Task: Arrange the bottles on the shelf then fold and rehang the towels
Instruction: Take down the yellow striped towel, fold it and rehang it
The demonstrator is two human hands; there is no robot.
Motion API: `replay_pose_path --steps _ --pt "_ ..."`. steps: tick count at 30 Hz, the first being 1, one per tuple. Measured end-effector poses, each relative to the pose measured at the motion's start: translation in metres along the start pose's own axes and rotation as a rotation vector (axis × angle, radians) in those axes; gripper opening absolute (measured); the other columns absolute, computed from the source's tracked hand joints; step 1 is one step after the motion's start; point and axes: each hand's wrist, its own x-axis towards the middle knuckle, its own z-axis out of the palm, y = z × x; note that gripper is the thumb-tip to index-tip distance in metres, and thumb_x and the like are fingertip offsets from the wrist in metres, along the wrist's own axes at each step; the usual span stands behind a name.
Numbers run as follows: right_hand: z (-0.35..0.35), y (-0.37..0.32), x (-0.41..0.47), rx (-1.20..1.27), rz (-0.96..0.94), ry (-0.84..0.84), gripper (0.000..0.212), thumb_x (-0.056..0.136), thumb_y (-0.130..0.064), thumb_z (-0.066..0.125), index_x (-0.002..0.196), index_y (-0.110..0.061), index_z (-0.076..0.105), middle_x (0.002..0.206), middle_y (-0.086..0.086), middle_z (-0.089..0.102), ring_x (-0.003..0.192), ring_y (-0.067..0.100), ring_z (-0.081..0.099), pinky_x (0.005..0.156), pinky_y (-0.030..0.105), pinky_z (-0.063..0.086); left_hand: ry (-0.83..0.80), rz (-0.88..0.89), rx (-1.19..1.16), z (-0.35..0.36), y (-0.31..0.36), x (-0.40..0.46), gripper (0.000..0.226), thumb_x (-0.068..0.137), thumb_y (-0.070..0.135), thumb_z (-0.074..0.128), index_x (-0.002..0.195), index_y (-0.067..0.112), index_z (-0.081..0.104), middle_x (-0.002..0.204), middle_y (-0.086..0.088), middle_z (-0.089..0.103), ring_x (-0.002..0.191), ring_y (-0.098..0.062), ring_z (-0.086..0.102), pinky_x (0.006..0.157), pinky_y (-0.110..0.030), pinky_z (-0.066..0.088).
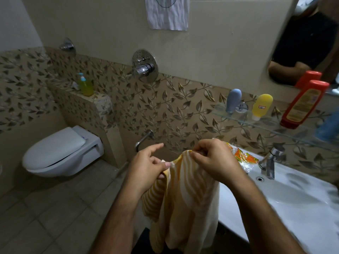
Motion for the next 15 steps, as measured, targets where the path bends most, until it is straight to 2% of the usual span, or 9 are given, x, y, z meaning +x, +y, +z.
replay_pose_path --steps 3,6,8,11,15 --pt "0.012 -0.003 0.0 0.018 -0.074 -0.04 0.007 0.081 -0.021 0.067 0.075 -0.019 0.071 0.059 -0.009 0.057 0.061 0.008 0.055 0.058 0.024 0.039 -0.074 0.028 -0.05 0.011 0.002 -0.003 0.057 0.083 -0.001 0.071 0.131 0.025 0.057 0.064 -0.006 0.058 0.064 -0.014 0.06 0.064 -0.031 0.059" --pt "0.017 -0.007 -0.001 0.059 -0.13 -0.146 0.005 0.078 -0.024 0.067 0.077 -0.022 0.072 0.066 -0.008 0.064 0.066 0.006 0.058 0.062 0.025 0.043 -0.124 0.049 -0.062 0.018 0.001 0.0 0.04 0.086 -0.003 0.064 0.117 0.022 0.069 0.063 0.004 0.057 0.059 -0.009 0.058 0.061 -0.029 0.058" --pt "0.015 -0.007 -0.001 0.063 -0.143 -0.179 0.005 0.079 -0.023 0.068 0.078 -0.023 0.073 0.066 -0.008 0.064 0.066 0.004 0.057 0.061 0.022 0.043 -0.147 0.049 -0.073 0.019 0.0 0.001 0.026 0.087 -0.004 0.062 0.101 0.014 0.074 0.067 0.0 0.063 0.055 -0.006 0.057 0.054 -0.023 0.054" --pt "0.011 -0.006 -0.003 0.053 -0.127 -0.178 0.008 0.084 -0.027 0.071 0.079 -0.021 0.072 0.064 -0.009 0.061 0.062 0.002 0.054 0.057 0.02 0.038 -0.095 0.022 -0.073 0.02 0.001 0.002 0.022 0.084 -0.007 0.064 0.08 0.013 0.073 0.07 -0.005 0.068 0.053 -0.005 0.059 0.05 -0.019 0.052" --pt "0.001 0.002 -0.008 0.065 0.001 -0.243 0.012 0.085 -0.029 0.071 0.078 -0.02 0.071 0.065 -0.006 0.065 0.058 0.002 0.055 0.052 0.016 0.039 0.065 0.002 -0.058 0.013 -0.001 0.013 0.024 0.082 -0.006 0.066 0.074 0.016 0.072 0.068 -0.004 0.07 0.052 -0.002 0.062 0.047 -0.016 0.051"
